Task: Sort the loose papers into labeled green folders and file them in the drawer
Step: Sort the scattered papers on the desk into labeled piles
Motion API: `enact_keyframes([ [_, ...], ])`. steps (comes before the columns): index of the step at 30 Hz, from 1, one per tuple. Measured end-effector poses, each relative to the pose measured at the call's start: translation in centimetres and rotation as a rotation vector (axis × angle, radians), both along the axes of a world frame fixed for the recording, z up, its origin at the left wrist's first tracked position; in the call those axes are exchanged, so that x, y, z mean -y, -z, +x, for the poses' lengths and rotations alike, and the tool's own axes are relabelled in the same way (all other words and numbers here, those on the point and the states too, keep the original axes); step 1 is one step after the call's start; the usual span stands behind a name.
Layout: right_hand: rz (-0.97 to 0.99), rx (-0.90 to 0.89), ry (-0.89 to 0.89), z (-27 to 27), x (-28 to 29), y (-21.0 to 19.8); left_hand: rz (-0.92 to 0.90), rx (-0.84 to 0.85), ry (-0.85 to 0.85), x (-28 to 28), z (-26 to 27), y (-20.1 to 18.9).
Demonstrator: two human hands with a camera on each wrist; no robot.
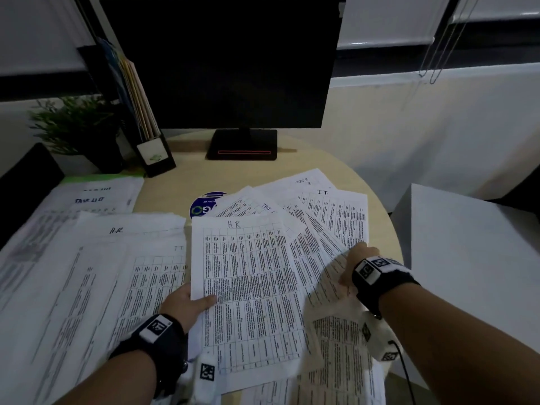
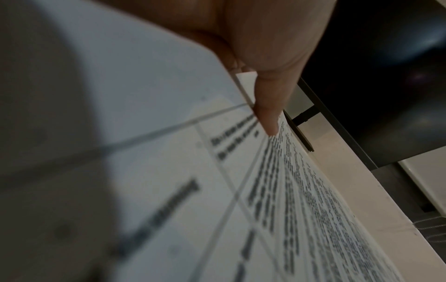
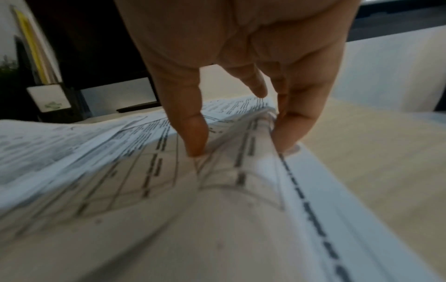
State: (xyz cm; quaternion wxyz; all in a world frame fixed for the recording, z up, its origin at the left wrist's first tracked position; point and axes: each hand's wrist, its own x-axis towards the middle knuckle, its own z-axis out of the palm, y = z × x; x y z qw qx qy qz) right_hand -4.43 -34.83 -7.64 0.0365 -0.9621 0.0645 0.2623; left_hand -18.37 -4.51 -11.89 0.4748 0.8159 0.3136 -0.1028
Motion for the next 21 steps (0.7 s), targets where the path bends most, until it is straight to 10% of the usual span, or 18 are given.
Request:
enact_keyframes([
  [11, 0.282, 0.024, 0.196, -0.1, 0.9, 0.0, 0.024, -0.026, 0.041, -0.7, -0.2, 0.5],
  [21, 0.356, 0.172, -0.430, -6.0, -5.0, -1.5, -0.015, -0.020, 0.040, -0.6, -0.1, 0.3],
])
